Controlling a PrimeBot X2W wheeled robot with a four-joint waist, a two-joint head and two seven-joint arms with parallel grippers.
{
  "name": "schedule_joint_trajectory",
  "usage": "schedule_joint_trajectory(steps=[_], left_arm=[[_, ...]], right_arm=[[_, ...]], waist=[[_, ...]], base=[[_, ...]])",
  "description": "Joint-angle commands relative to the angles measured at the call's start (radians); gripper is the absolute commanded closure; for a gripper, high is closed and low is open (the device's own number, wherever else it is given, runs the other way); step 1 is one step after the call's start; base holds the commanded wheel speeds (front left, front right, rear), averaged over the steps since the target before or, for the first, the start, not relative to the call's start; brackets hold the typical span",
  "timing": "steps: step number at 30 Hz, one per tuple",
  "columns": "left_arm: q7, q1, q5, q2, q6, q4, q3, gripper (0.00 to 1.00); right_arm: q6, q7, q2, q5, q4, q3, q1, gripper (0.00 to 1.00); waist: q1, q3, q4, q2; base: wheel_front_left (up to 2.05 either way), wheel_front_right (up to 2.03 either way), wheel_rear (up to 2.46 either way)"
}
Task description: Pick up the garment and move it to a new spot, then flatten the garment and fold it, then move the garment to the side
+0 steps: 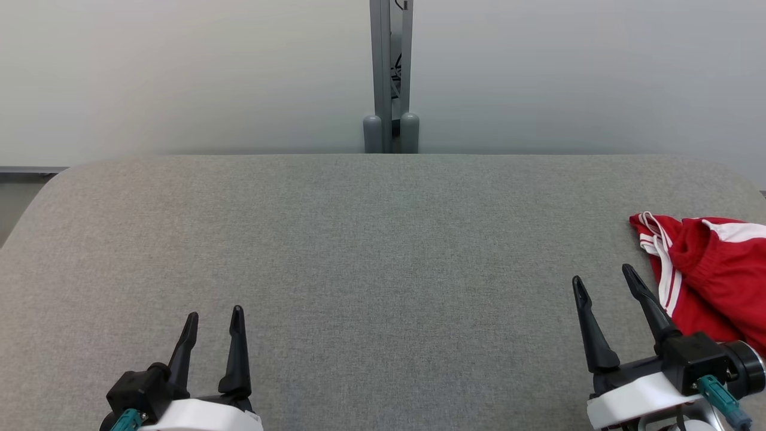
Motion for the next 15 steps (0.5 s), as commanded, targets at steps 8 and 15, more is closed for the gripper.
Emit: schedule_joint_trajectory(steps=[8,15], left_arm=[[0.008,0.020,-0.015,-0.005,-0.002,0.036,-0.007,1.00],[0.023,-0.007,-0.141,-0.004,-0.017,0.042,-0.024,1.00]], right_arm=[[0.000,0.007,0.010,0.016,0.039,-0.002,0.021,1.00],[0.000,0.068,0.009,0.171,0.038,-0.060,0.019,1.00]], waist=[[0.0000,0.001,0.005,0.0000],[0.0000,0.002,0.003,0.0000]], base=[[0.00,0.00,0.00],[0.00,0.00,0.00]])
